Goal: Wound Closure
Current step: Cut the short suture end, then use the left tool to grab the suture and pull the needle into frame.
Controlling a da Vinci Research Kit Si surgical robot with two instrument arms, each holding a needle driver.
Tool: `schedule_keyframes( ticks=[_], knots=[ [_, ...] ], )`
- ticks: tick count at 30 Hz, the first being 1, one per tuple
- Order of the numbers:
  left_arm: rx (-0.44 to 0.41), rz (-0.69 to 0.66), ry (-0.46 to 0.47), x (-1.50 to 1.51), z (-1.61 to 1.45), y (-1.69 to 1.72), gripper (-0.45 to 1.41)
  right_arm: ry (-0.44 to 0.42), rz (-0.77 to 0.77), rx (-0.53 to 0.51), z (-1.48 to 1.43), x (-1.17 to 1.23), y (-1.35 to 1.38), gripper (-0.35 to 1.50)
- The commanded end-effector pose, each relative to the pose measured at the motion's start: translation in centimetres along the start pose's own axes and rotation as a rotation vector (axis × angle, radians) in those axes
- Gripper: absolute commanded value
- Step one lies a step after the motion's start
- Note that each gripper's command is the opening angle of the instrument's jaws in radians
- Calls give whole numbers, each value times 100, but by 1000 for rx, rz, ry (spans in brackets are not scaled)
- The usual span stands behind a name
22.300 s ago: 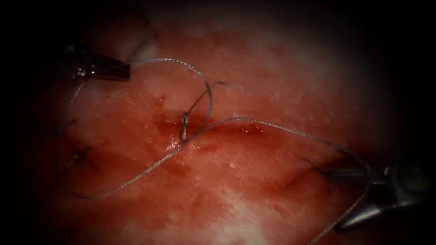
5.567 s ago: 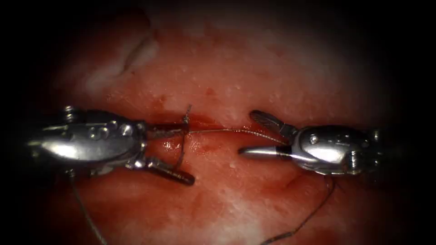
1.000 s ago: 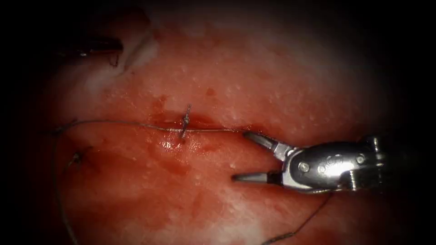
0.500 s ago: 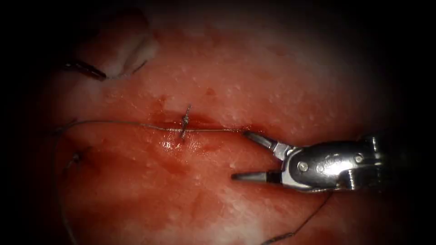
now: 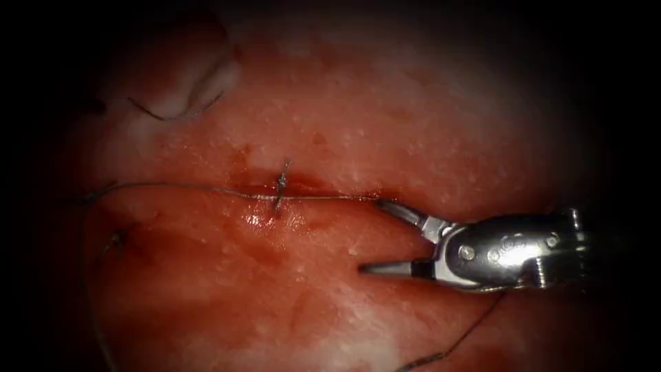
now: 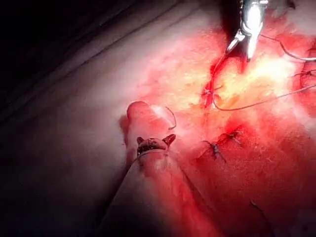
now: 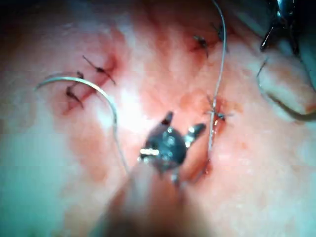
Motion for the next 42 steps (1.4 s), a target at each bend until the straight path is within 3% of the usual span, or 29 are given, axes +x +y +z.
schedule_keyframes(
  ticks=[1, 5, 8, 14, 24, 27, 29, 32, 38, 42],
  knots=[
    [-22, -19, 32, 11, 4, 9, 86, -15, 3, 11, 1, -2, -4, 141],
    [-136, -60, 101, 51, -5, 62, 86, -35, 7, 45, -11, 2, 2, 140],
    [-210, -56, 113, 79, -6, 117, 86, -113, 7, 88, -21, 5, 3, 136],
    [-271, 7, 61, 99, 1, 180, 86, -135, -29, 108, -34, 8, 3, 130],
    [-299, 61, 66, 126, 19, 209, 83, -133, -11, 91, -75, 20, 30, 116],
    [-277, 78, 69, 129, 32, 218, 83, -151, -25, 81, -103, 10, 43, 116],
    [-274, 78, 69, 130, 35, 221, 83, -156, -32, 71, -106, 8, 45, 116],
    [-268, 88, 71, 135, 45, 231, 83, -182, -28, 49, -121, 0, 50, 104],
    [-264, 93, 73, 140, 55, 237, 81, -266, 19, 68, -132, -16, 48, 103],
    [-250, 110, 77, 149, 70, 240, 81, -265, 20, 64, -134, -18, 52, 101]
  ],
)
